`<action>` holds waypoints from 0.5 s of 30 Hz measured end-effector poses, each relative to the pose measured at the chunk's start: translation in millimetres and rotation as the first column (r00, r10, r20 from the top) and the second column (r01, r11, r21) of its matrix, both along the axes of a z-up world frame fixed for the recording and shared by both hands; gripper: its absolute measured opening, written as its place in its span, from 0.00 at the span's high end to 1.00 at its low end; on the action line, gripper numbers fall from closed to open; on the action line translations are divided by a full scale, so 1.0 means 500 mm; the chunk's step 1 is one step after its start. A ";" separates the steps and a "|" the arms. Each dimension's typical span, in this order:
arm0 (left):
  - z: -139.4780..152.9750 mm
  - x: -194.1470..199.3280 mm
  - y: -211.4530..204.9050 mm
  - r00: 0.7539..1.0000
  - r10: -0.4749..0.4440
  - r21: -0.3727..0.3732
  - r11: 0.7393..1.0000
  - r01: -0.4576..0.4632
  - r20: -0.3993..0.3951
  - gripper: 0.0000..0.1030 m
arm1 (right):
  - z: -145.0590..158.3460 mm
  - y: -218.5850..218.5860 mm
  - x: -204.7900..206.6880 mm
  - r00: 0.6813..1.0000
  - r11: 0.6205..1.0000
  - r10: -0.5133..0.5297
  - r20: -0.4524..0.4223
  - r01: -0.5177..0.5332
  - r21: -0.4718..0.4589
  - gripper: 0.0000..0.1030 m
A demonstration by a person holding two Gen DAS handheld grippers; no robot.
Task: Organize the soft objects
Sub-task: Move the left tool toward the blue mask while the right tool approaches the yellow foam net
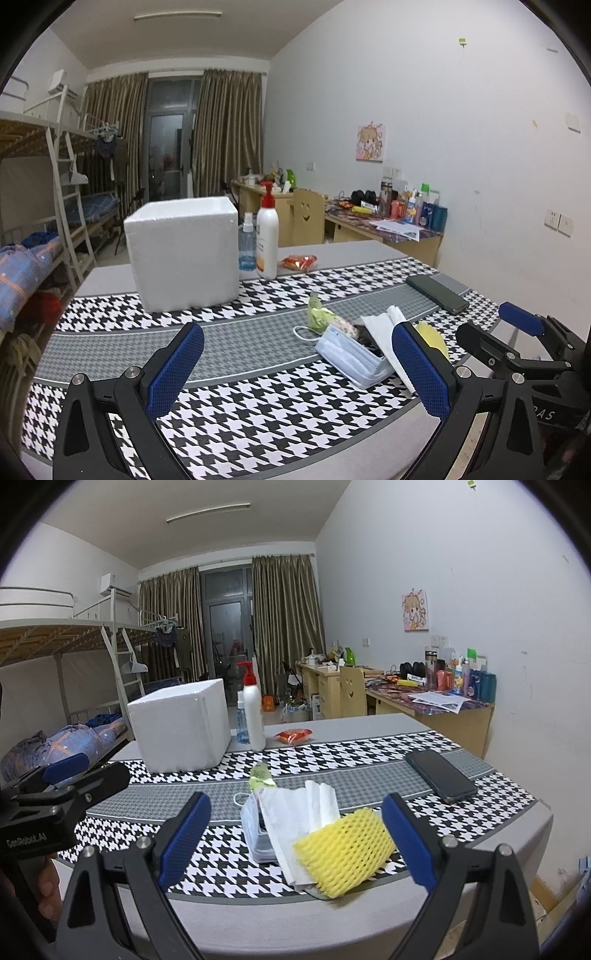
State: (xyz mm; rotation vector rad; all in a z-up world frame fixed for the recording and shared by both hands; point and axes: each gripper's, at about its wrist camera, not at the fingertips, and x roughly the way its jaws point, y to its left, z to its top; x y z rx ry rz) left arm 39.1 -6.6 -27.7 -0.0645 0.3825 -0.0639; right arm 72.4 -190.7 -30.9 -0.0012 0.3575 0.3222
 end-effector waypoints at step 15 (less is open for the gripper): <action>-0.051 0.085 -0.031 0.992 -0.035 -0.047 0.998 0.030 -0.120 0.01 | -0.040 -0.023 0.045 0.997 1.000 -0.025 -0.079 0.023 -0.017 0.07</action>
